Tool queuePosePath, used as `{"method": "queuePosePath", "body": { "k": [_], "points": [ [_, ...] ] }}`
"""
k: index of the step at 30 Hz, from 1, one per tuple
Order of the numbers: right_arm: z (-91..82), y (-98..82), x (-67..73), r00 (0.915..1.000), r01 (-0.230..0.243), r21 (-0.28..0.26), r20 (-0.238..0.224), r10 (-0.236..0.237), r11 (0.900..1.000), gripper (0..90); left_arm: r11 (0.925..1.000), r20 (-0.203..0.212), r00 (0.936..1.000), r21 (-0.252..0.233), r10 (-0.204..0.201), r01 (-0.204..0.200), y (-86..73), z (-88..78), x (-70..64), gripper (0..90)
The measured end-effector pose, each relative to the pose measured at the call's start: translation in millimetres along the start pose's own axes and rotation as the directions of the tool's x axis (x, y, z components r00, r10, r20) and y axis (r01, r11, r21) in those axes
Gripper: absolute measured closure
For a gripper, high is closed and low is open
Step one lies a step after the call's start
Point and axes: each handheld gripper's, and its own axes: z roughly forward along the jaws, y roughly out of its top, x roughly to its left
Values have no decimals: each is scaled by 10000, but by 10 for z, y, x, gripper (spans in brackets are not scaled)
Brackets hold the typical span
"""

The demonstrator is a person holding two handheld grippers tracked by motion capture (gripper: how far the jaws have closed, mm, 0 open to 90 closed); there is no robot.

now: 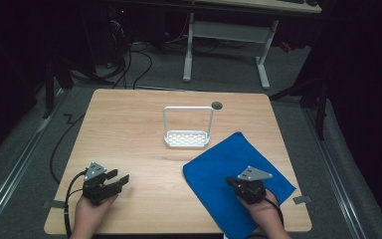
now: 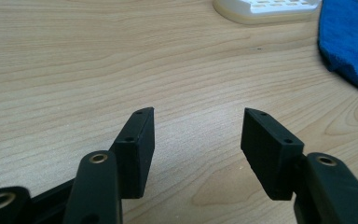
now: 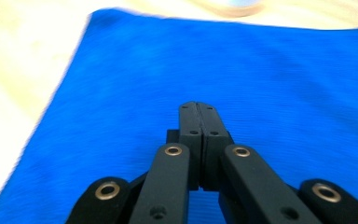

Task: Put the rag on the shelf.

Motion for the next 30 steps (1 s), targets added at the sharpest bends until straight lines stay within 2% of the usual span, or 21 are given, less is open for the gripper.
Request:
{"method": "queuePosePath", "body": {
  "k": [3,6,7,13,16,17,18,19,20,21,22,23,24,26,27,28,29,30],
  "points": [
    [126,7,152,9970,635,549,-481,-609,9965,900,10000,-19,10000,-51,-20,20,7,-12,-10,451],
    [182,4,199,9954,749,826,-653,-696,9938,900,10000,33,10000,-76,-8,8,8,-19,-16,451],
    [205,3,220,9939,898,792,-709,-843,9928,900,10000,27,10000,-63,10,-10,9,-25,-21,451],
    [333,118,397,9887,1085,764,-1124,-996,9912,900,10000,165,9998,-46,72,-72,-2,-46,-64,452],
    [469,244,579,9839,1365,760,-1263,-1263,9877,900,9996,463,9985,-18,289,-289,-1,-53,-171,451],
    [547,312,680,9776,1623,693,-1464,-1509,9843,900,9989,567,9973,14,467,-469,1,-50,-231,451],
    [547,312,680,9776,1623,693,-1464,-1509,9843,900,9979,607,9961,53,638,-642,4,-45,-280,451],
    [611,372,773,9716,1855,647,-1612,-1732,9805,900,9961,749,9934,101,870,-880,10,-26,-365,453],
    [611,372,773,9716,1855,647,-1612,-1732,9805,900,9953,882,9916,122,943,-957,15,-11,-421,453],
    [619,384,793,9693,1918,604,-1679,-1794,9796,900,9934,1166,9870,172,1107,-1135,28,24,-532,456],
    [559,397,787,9705,1934,315,-1529,-1865,9806,900,9917,1565,9802,230,1213,-1264,38,75,-647,468],
    [559,397,787,9705,1934,315,-1529,-1865,9806,900,9917,1565,9802,230,1213,-1264,38,75,-647,473],
    [521,395,757,9726,1841,198,-1480,-1792,9827,900,9899,1928,9728,346,1282,-1373,45,126,-747,473],
    [390,358,618,9840,1350,-72,-1163,-1349,9908,900,9876,2428,9612,525,1309,-1478,55,213,-889,496],
    [349,336,560,9871,1239,-136,-1008,-1247,9922,900,9867,2795,9517,630,1267,-1498,63,274,-992,526],
    [281,292,464,9921,1018,-194,-717,-1029,9946,900,9854,2991,9456,694,1281,-1555,70,310,-1051,526],
    [179,210,306,9974,619,-248,-350,-627,9978,900,9818,3400,9319,917,1261,-1663,89,371,-1148,590],
    [179,210,306,9974,619,-248,-350,-627,9978,900,9790,3625,9235,1057,1254,-1744,101,409,-1208,590]
  ]
}}
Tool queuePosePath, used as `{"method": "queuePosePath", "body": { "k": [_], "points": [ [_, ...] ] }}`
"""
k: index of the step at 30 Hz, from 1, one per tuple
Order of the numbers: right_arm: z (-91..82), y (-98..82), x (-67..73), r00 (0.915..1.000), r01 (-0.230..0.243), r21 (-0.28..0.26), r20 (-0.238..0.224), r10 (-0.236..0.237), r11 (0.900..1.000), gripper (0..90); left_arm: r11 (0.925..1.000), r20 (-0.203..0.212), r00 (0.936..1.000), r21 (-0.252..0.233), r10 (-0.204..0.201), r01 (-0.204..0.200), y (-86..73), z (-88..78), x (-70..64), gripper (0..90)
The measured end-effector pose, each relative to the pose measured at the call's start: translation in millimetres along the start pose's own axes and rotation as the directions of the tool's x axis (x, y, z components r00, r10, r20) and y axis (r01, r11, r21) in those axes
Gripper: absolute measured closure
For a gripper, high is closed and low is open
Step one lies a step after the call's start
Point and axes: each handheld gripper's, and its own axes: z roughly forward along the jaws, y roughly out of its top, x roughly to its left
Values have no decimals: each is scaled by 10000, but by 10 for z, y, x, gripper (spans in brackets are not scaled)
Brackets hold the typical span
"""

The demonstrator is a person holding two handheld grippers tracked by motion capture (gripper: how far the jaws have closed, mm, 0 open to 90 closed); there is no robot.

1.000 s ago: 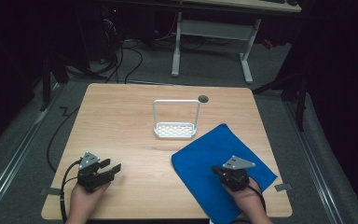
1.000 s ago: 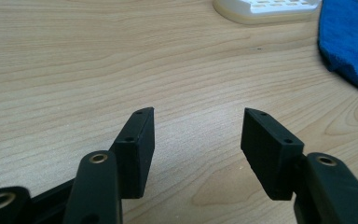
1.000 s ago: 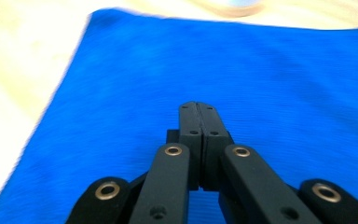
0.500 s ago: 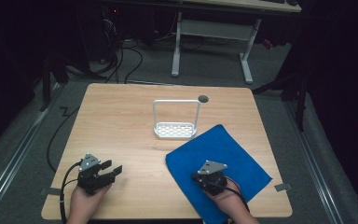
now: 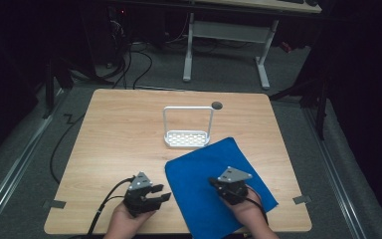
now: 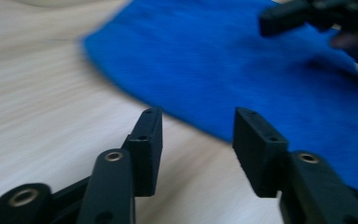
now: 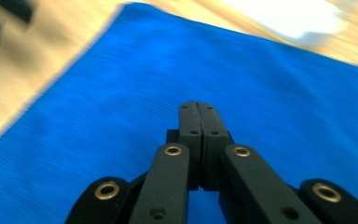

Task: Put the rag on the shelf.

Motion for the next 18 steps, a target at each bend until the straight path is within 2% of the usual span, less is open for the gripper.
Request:
{"method": "queuePosePath", "body": {
  "k": [1,2,4,8,10,12,18],
  "points": [
    [-100,-88,-128,9985,-362,-42,420,364,9993,900,9997,281,9995,202,148,-153,40,85,-72,627],
    [-100,-88,-128,9985,-362,-42,420,364,9993,900,9993,428,9988,262,241,-252,59,131,-114,627],
    [-188,-164,-234,9947,-732,-130,711,739,9972,900,9965,791,9952,554,575,-620,95,269,-231,664],
    [-299,-260,-371,9864,-1173,-224,1135,1191,9928,900,9828,767,9903,1361,1154,-1251,70,462,-334,698],
    [-327,-275,-407,9834,-1286,-278,1251,1311,9913,900,9840,765,9907,1303,1122,-1215,64,453,-320,702],
    [-331,-270,-432,9826,-1313,-320,1279,1344,9908,900,9848,581,9923,1295,1091,-1158,59,427,-291,708],
    [-215,-172,-448,9862,-1208,-278,1108,1232,9923,900,9923,-112,9978,1058,654,-639,-31,210,-56,718]
  ]
}}
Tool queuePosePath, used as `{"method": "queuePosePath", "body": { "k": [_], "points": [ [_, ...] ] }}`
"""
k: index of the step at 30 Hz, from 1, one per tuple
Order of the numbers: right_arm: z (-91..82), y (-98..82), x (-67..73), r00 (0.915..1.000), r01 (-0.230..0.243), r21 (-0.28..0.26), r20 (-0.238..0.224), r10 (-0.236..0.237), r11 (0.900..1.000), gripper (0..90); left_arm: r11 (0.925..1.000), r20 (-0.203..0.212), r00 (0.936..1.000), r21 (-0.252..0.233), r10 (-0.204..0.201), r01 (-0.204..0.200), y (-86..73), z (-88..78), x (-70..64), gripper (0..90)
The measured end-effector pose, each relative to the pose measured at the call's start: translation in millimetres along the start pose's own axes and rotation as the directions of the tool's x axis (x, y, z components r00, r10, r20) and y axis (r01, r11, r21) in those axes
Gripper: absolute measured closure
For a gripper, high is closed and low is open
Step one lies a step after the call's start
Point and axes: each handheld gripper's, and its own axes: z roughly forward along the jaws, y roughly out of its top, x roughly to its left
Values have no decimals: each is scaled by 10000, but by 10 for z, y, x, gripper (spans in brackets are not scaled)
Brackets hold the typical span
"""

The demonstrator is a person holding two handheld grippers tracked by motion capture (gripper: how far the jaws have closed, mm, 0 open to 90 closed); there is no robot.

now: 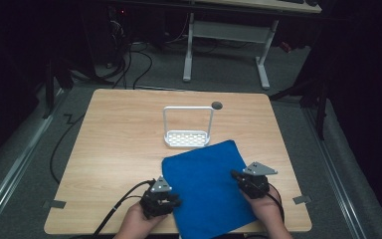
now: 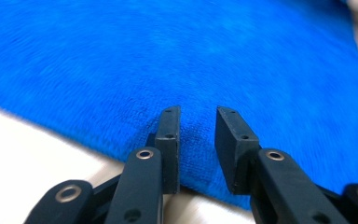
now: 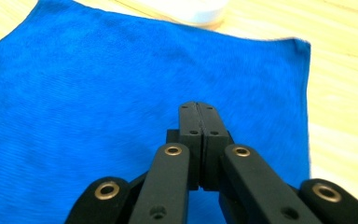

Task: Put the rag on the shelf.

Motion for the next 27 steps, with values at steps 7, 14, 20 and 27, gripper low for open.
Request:
{"method": "queuePosePath", "body": {
  "k": [7,14,20,27],
  "points": [
    [210,101,18,9998,162,210,-90,-160,9996,900,9938,-1160,9873,-382,-1083,1045,-224,-377,398,720],
    [383,83,6,10000,72,719,-73,-67,9974,900,9814,-1228,9782,-1154,-1672,1533,-148,-406,610,608],
    [393,15,50,9996,297,1042,-70,-291,9941,900,9943,-1704,9807,-620,-956,862,-95,-287,580,625],
    [283,-75,163,9987,231,974,-475,-185,9950,900,9952,-1569,9832,-436,-929,871,-258,-445,477,628]
  ]
}}
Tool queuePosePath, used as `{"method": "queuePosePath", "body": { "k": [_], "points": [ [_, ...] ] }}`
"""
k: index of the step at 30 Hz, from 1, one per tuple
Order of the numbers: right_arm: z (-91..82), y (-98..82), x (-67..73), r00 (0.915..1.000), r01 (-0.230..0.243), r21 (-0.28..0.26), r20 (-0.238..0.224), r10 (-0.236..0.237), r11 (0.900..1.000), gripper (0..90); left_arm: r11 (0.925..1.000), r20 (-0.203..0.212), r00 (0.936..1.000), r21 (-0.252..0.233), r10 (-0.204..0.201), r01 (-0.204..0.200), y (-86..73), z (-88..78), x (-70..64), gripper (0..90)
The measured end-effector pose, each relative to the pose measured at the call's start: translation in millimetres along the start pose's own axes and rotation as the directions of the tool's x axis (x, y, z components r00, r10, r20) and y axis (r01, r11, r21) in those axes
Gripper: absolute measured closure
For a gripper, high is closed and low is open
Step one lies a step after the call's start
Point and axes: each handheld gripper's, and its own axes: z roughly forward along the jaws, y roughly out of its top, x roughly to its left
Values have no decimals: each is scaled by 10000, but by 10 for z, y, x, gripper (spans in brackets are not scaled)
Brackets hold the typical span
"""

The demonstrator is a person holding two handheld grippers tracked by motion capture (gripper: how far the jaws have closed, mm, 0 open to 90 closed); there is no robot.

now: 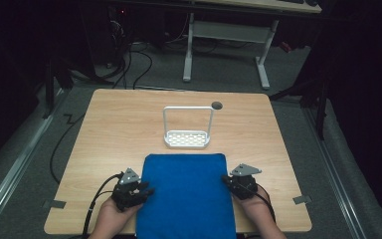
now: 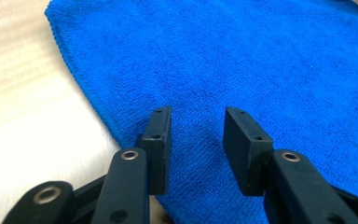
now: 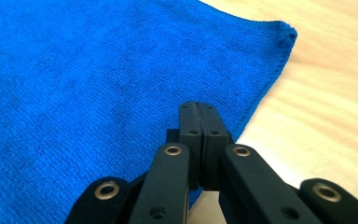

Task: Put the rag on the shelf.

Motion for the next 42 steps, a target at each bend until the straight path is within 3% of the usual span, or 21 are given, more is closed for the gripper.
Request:
{"method": "queuePosePath", "body": {
  "k": [4,7,9,11,12,14,19,23,26,33,35,42],
  "points": [
    [-85,-74,103,9979,-217,50,-603,220,9998,900,9998,120,9997,-1,-197,197,-63,-62,-7,627],
    [-135,-117,172,9974,-151,71,-703,156,9999,895,9998,185,9996,41,-199,199,-84,-85,-30,627],
    [-159,-115,191,9979,129,-44,-634,-131,9999,879,9992,310,9987,86,-396,393,-86,-97,-23,627],
    [-185,-97,169,9981,35,-393,-611,-59,9992,851,9995,78,9996,-142,-265,266,-73,-108,-3,613],
    [-192,-94,120,9975,-245,-603,-672,204,9979,812,9991,-42,9997,-345,-247,245,-56,-116,20,588],
    [-192,-97,98,9976,-311,-647,-644,269,9974,800,9952,-94,9986,-830,-527,518,-9,-120,96,580],
    [-189,-116,-5,9972,-518,-773,-584,473,9957,770,9900,-696,9939,-1177,-858,773,122,-19,273,527],
    [-211,-117,-39,9948,-744,-837,-750,682,9937,763,9917,-1234,9901,-1171,-677,532,213,47,364,500],
    [-218,-121,-50,9958,-689,-857,-663,633,9939,754,9911,-1296,9874,-1087,-912,772,301,111,463,490],
    [-218,-130,-89,9939,-905,-902,-708,842,9918,702,9865,-1238,9808,-834,-1506,1410,432,335,619,576],
    [-216,-131,-94,9943,-878,-876,-682,820,9923,697,9858,-1068,9834,-974,-1470,1368,433,362,611,590],
    [-204,-122,-108,9938,-1091,-908,-315,1067,9899,692,9927,-1317,9879,-993,-819,690,406,385,542,685]
  ]
}}
